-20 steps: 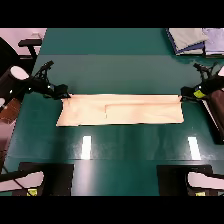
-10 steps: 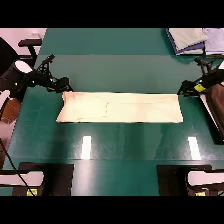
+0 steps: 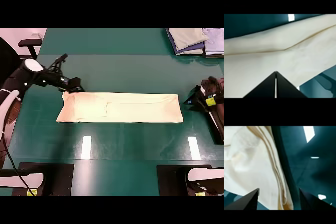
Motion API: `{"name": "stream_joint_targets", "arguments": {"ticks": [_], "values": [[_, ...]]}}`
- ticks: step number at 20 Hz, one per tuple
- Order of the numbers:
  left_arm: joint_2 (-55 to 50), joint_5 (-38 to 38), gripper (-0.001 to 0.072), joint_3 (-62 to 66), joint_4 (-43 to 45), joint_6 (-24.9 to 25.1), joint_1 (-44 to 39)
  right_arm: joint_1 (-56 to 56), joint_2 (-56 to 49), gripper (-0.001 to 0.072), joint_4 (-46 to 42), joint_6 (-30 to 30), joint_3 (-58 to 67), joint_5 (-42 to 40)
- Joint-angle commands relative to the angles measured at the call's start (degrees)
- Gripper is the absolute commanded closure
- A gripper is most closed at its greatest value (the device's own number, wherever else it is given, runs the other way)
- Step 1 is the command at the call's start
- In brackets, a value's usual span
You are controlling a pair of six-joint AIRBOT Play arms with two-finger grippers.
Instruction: Fold the shirts.
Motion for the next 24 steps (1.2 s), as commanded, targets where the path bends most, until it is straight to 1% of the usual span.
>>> {"name": "stream_joint_targets", "arguments": {"ticks": [1,3,4,5,6,7,10,12,14,16,19,22,24], "values": [[-0.6,5.7,0.0681,0.0,-0.3,-4.8,-7.5,-1.5,-3.5,0.0136,7.2,-3.3,-4.7,-2.1],[-1.1,9.8,0.0682,0.0,-0.4,-4.8,-11.1,1.0,-4.7,0.0139,9.6,-5.1,-4.5,-2.3],[-1.6,11.9,0.0682,0.0,-0.4,-4.9,-12.8,2.2,-4.8,0.0160,9.7,-5.1,-4.5,-3.1],[-2.2,13.5,0.0682,0.1,-0.4,-5.6,-14.1,3.8,-4.8,0.0299,9.4,-5.3,-4.5,-4.2],[-3.2,14.3,0.0682,0.4,-0.6,-6.4,-15.3,5.0,-4.6,0.0463,9.6,-5.9,-4.5,-4.7],[-4.6,13.9,0.0682,1.4,-0.6,-6.5,-16.3,6.0,-3.9,0.0695,9.7,-8.1,-4.5,-4.7],[-9.9,11.6,0.0682,6.9,-0.6,-6.4,-19.3,7.4,1.5,0.0696,9.7,-8.7,-3.1,-5.3],[-13.7,10.9,0.0682,11.5,-0.5,-6.4,-21.2,8.9,6.3,0.0697,10.5,-4.7,0.8,-4.1],[-17.4,9.2,0.0681,15.5,0.0,-6.7,-22.6,11.4,11.0,0.0697,13.5,-3.8,6.1,-3.5],[-20.7,7.7,0.0682,18.2,0.7,-7.9,-23.6,14.7,13.8,0.0697,15.6,-1.7,10.8,-3.7],[-23.0,7.3,0.0682,19.1,1.0,-7.9,-24.6,20.9,15.5,0.0697,18.8,-0.2,17.3,-3.7],[-23.4,8.3,0.0682,19.1,0.9,-7.9,-24.8,26.2,15.3,0.0697,18.7,1.6,22.7,-4.9],[-23.4,9.2,0.0682,19.1,0.9,-7.9,-24.8,29.5,15.3,0.0697,18.8,1.7,24.5,-5.6]]}}
